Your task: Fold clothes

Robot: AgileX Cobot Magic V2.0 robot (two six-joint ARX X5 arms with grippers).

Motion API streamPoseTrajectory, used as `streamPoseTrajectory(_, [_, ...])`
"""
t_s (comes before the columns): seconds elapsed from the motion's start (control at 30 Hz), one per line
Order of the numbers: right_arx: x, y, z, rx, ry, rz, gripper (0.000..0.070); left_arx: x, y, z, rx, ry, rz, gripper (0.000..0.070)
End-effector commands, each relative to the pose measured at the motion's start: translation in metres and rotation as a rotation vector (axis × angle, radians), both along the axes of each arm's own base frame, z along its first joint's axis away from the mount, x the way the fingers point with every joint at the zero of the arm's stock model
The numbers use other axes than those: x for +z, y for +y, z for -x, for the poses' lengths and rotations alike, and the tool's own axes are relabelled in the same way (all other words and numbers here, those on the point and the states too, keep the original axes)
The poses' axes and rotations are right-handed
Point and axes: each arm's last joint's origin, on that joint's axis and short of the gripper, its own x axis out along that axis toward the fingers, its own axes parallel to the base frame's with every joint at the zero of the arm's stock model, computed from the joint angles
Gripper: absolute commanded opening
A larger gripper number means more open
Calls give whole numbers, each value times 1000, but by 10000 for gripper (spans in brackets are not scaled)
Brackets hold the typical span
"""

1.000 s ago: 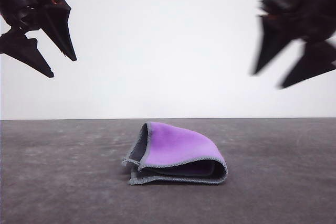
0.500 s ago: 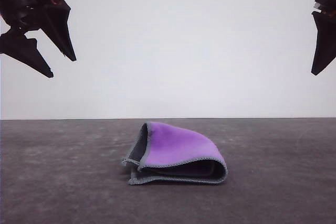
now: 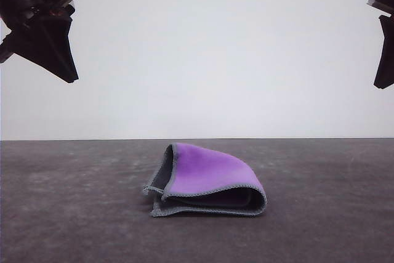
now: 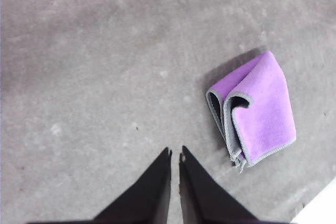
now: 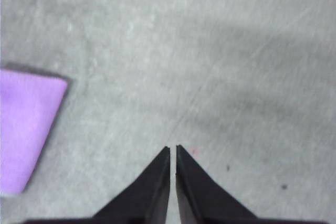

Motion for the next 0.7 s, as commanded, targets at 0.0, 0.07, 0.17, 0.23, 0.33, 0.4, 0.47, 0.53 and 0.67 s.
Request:
streamPoseTrajectory(0.0, [2, 0, -3, -1, -15, -2, 16, 2, -1, -3, 4, -6, 1, 17])
streamPoseTrajectory(0.07, [2, 0, -4, -1, -27, -3, 16, 2, -1, -3, 4, -6, 1, 17])
streamPoseTrajectory(0.17, [3, 0, -6, -1, -44, -3, 16, 2, -1, -3, 4, -6, 1, 17])
streamPoseTrajectory(0.23, [4, 0, -7, -1, -60, -3, 16, 2, -1, -3, 1, -8, 0, 17])
streamPoseTrajectory(0.33, [6, 0, -8, -1, -85, -3, 16, 4, 1, -5, -55, -82, -21, 17])
streamPoseTrajectory(0.4, [7, 0, -10, -1, -101, -3, 16, 7, 4, -6, -9, -112, -33, 17])
streamPoseTrajectory(0.47, [8, 0, -11, -1, -117, -3, 16, 9, 6, -6, 75, -159, -54, 17])
streamPoseTrajectory(0.53, [9, 0, -11, 0, -129, -3, 16, 10, 8, -1, 156, -225, -87, 17])
streamPoseTrajectory(0.67, [9, 0, -12, -1, -139, -3, 16, 1, 11, 27, 275, -386, -135, 17])
